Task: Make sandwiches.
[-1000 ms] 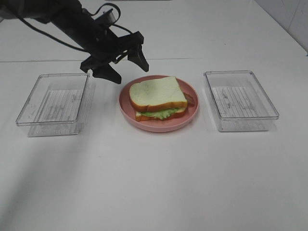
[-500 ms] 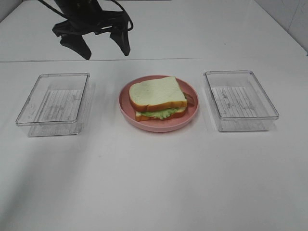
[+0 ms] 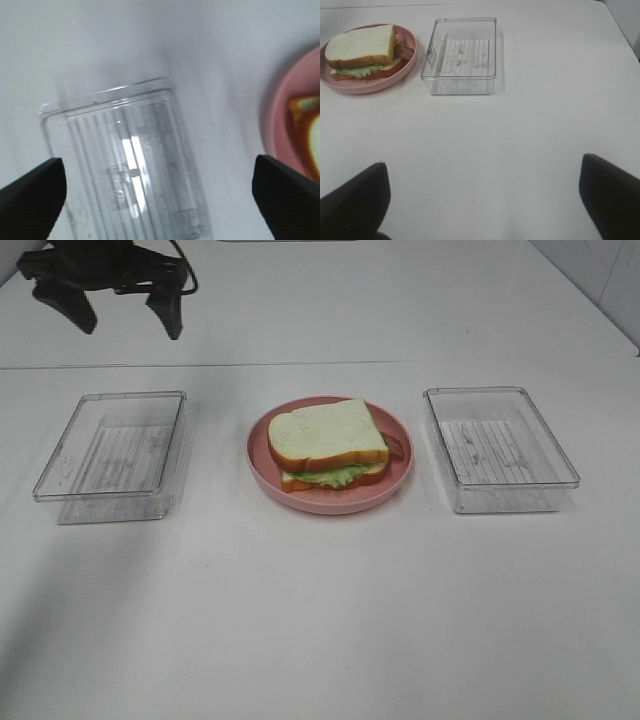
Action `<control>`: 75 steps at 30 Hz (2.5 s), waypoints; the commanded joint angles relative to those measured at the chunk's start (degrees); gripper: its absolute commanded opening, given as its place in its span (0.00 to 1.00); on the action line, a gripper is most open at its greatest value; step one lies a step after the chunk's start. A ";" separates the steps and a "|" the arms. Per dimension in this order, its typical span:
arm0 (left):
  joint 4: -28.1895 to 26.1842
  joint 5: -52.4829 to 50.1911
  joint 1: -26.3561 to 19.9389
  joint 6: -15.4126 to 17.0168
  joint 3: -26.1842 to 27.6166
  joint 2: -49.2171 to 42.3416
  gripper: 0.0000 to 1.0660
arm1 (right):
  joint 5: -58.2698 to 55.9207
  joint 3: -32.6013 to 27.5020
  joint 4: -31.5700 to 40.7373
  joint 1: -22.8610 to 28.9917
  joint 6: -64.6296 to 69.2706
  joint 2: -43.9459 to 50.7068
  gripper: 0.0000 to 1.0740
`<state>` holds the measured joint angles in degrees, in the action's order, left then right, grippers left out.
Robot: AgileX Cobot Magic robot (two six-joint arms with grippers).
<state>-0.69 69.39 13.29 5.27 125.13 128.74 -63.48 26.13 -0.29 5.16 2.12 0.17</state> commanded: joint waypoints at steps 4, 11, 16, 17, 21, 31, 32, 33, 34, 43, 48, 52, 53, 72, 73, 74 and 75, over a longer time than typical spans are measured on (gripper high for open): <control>-1.32 6.19 -8.42 -0.63 -1.20 -1.95 0.90 | 0.52 -0.17 -0.46 -0.11 -0.52 1.55 0.89; -2.41 6.19 -12.49 -2.69 -6.88 -5.50 0.90 | 0.52 -0.17 -0.46 -0.11 -0.46 1.55 0.89; -1.03 4.64 -12.38 -2.75 -16.16 -12.43 0.90 | 0.52 -0.17 -0.46 -0.11 -0.34 1.55 0.89; -1.03 4.64 -12.38 -2.75 -16.16 -12.43 0.90 | 0.52 -0.17 -0.46 -0.11 -0.34 1.55 0.89; -1.38 -0.86 -12.38 -2.81 -26.81 -21.03 0.90 | 0.52 -0.17 -0.46 -0.11 -0.34 1.55 0.89; -1.38 -10.20 -12.38 -4.53 -50.76 -43.09 0.90 | 0.52 -0.17 -0.46 -0.11 -0.34 1.55 0.89; -1.55 -12.20 -12.38 -5.27 -56.04 -48.24 0.90 | 0.52 -0.17 -0.46 -0.11 -0.34 1.55 0.89; -1.55 -12.20 -12.38 -5.27 -56.04 -48.24 0.90 | 0.52 -0.17 -0.46 -0.11 -0.34 1.55 0.89; -1.55 -14.15 -12.38 -5.27 -61.65 -54.09 0.90 | 0.52 -0.17 -0.46 -0.11 -0.34 1.55 0.89; -1.55 -17.59 -12.38 -5.27 -81.99 -79.70 0.90 | 0.52 -0.17 -0.46 -0.11 -0.34 1.55 0.89; -1.55 -17.42 -12.38 -5.27 -90.41 -95.51 0.90 | 0.52 -0.17 -0.46 -0.11 -0.34 1.55 0.89; -1.83 -14.73 -12.38 -5.27 -94.19 -109.78 0.90 | 0.52 -0.17 -0.46 -0.11 -0.34 1.55 0.89; -1.83 -14.73 -12.38 -5.27 -94.19 -109.78 0.90 | 0.52 -0.17 -0.46 -0.11 -0.34 1.55 0.89; -4.53 -7.62 -12.55 -8.19 -95.57 -129.95 0.89 | 0.52 -0.17 -0.23 -0.11 -0.29 1.55 0.89; -4.53 -7.62 -12.55 -8.19 -95.57 -129.95 0.89 | 0.52 -0.17 -0.23 -0.11 -0.29 1.55 0.89; -4.18 -7.62 -12.55 -8.19 -95.57 -129.95 0.89 | 0.52 -0.17 -0.23 -0.11 -0.29 1.55 0.89; -4.18 -7.62 -12.55 -8.19 -95.57 -129.95 0.89 | 0.52 -0.17 -0.23 -0.11 -0.29 1.55 0.89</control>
<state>-5.16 61.82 0.69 -2.75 29.74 -0.34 -63.48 26.13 0.00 5.16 2.12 0.17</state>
